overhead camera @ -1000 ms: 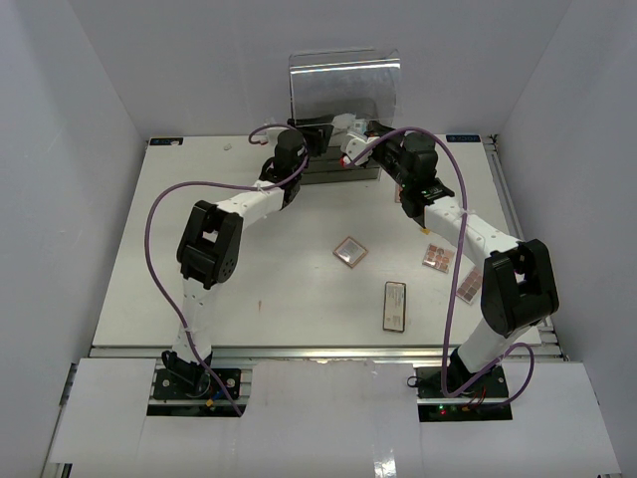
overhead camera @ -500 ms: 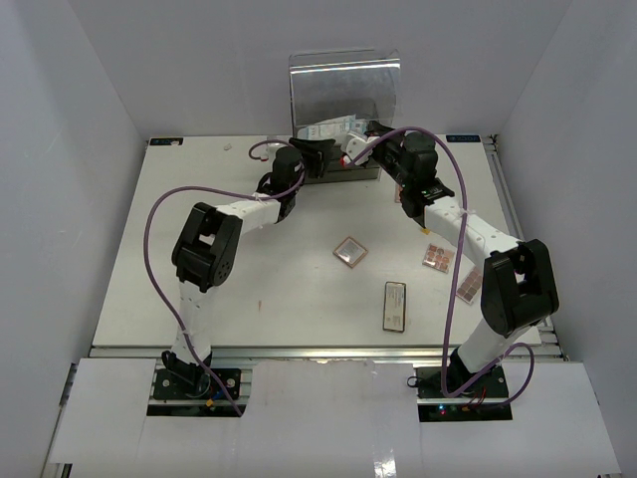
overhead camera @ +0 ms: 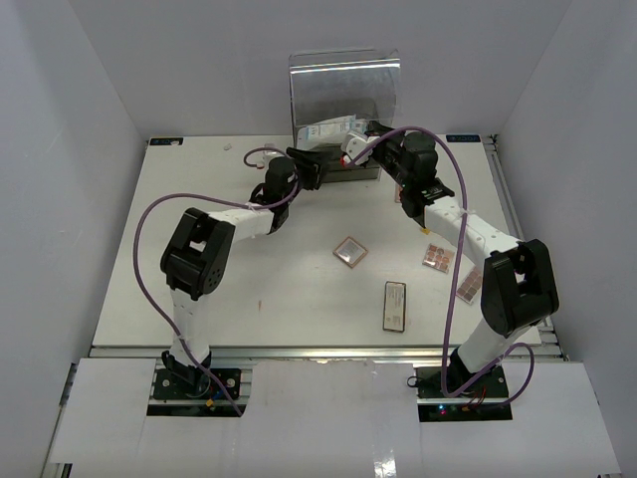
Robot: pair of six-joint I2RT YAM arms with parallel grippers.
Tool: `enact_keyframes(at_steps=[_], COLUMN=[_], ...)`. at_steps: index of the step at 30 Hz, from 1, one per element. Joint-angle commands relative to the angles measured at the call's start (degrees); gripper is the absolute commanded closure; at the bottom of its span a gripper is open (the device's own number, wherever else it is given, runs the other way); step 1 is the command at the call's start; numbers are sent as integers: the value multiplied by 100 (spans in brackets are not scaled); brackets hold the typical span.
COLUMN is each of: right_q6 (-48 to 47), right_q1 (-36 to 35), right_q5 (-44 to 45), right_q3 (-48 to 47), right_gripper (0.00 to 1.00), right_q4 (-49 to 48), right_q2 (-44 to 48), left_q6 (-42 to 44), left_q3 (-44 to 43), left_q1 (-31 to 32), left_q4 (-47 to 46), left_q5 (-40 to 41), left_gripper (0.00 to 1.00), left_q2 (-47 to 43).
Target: Organize the makeup
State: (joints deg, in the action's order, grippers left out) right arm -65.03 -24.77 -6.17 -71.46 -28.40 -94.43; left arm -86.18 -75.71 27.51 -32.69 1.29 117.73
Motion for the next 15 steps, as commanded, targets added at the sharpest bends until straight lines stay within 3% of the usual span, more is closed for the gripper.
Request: enact_keyframes(at_steps=[1,4,12,15], right_q6=[19,17,-118,-159], right_q1=[-13,-10,-10,-19], right_q5=[19,19,-2,19], right_q3=[-166,-141,638,1089], right_gripper=[81,81,81,80], right_q4=[-376,-376,-456,-561], right_q2=[250,266,507,601], left_q6=[294,486,1487,1893], left_q3=[491,944,3177,3545], left_q1=[0,0,-310,-465], left_q4=[-323,-335,-371,-177], left_q5=[-121,-373,43,94], left_gripper=[43,43,42,38], left_q2=[-781,-1082,-2815,-3439])
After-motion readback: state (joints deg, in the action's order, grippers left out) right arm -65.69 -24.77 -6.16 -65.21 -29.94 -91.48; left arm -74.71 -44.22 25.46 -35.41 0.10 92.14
